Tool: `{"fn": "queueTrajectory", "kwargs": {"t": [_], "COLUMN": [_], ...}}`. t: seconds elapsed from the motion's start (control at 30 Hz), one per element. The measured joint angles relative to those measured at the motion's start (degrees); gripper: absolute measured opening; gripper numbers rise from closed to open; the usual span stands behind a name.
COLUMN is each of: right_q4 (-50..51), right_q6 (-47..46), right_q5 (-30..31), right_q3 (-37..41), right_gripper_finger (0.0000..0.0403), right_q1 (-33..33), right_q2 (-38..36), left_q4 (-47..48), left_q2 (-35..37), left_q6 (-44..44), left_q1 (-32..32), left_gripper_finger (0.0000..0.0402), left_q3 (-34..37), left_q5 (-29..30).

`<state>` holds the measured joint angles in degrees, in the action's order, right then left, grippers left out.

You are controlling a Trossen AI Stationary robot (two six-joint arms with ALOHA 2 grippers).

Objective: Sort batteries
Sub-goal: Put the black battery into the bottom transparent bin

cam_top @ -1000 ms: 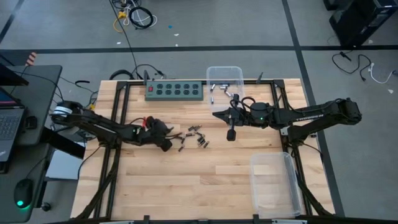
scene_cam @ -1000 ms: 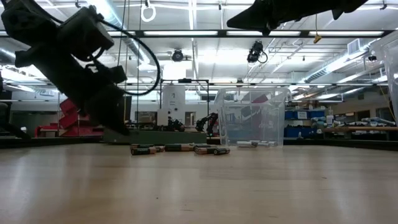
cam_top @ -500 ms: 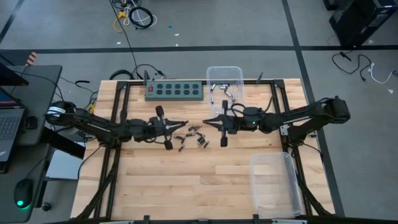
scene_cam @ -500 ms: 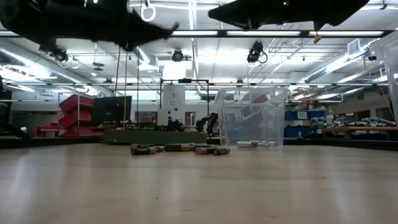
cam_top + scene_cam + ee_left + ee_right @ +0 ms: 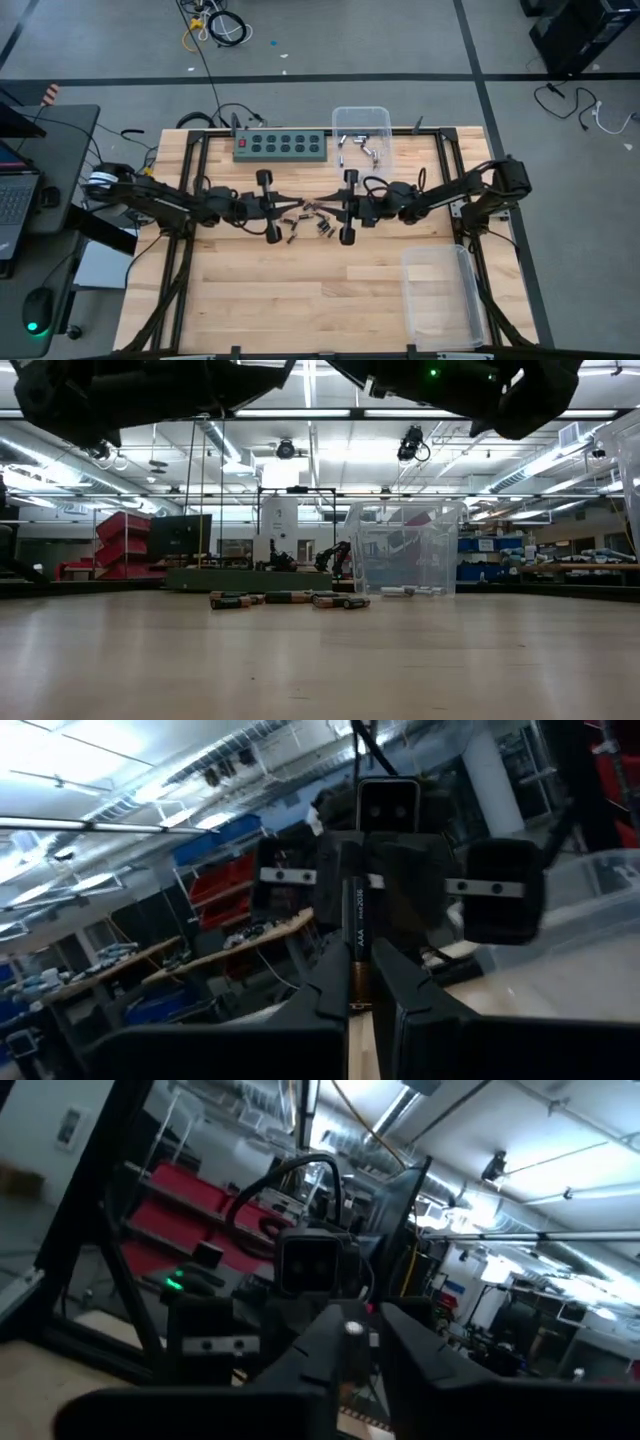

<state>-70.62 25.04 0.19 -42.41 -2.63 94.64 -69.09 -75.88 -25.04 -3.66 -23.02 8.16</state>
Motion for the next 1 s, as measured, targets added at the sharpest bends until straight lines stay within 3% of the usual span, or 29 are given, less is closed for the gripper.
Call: {"fn": "queueTrajectory", "kwargs": {"t": [0.23, 0.4, 1.0], "right_q4": [1.43, 1.89, 2.99], "right_q6": [-3.43, -3.48, -3.62], "right_q5": [0.00, 0.02, -0.11], "right_q3": [-2.52, -2.80, -2.80], "right_gripper_finger": [0.0123, 0.0144, 0.0118], "right_q1": [0.20, 0.44, 0.84], "right_q2": [0.95, 0.93, 0.93], "left_q4": [-5.92, -8.51, -8.77], "left_q2": [-5.72, -8.06, -11.71], "left_q6": [-0.05, -0.26, -1.35], "left_q1": [0.31, 0.39, 0.68], "left_gripper_finger": [0.0009, 0.0009, 0.0009], "left_q3": [-2.62, -3.93, -7.78], "left_q5": [-0.35, -1.02, -2.66]}}
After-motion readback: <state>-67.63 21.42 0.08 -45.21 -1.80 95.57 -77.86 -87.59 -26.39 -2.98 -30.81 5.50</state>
